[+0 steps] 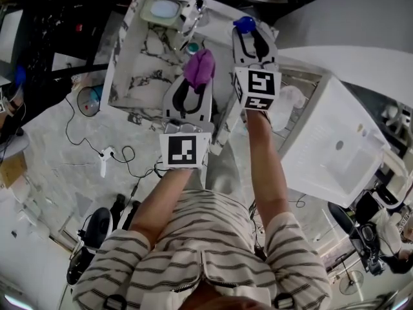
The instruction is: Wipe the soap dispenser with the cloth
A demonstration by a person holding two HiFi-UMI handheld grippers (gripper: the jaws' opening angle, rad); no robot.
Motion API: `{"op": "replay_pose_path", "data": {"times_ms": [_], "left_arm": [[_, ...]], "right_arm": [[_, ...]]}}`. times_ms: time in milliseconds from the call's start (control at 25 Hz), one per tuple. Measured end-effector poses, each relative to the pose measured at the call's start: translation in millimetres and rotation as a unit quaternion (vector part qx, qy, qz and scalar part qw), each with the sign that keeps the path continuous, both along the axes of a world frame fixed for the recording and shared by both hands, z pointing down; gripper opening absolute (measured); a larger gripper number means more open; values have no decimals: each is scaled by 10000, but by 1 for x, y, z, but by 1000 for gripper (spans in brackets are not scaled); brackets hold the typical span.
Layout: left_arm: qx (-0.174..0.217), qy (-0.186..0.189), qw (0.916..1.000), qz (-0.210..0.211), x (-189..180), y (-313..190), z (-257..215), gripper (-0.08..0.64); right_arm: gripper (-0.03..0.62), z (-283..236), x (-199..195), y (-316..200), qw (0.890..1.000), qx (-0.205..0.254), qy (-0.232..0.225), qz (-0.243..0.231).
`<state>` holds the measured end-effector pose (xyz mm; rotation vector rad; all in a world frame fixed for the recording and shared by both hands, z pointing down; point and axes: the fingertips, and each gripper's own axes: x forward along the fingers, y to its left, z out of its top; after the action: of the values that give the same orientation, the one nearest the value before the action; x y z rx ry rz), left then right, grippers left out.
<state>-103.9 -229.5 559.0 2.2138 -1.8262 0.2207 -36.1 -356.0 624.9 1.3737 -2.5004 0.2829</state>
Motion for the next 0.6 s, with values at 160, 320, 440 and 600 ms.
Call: {"op": "replay_pose_path", "data": {"times_ms": [160,320,440,600], "left_arm": [[9,5,10000,-4,-1,-1,1,114],[29,-108,9999,24,-3,0,2,114],[27,-218,9997,78,0,2,5,114],[74,-269,9995,146,3,6,2,114]], "right_arm": [[118,0,0,-1,10000,38,-20,-12],[129,-2,2,-2,10000,15,-90,18],[129,-3,4,-1,9999,-35,-113,4],[129,-11,8,5,9996,-115,-244,11]]}}
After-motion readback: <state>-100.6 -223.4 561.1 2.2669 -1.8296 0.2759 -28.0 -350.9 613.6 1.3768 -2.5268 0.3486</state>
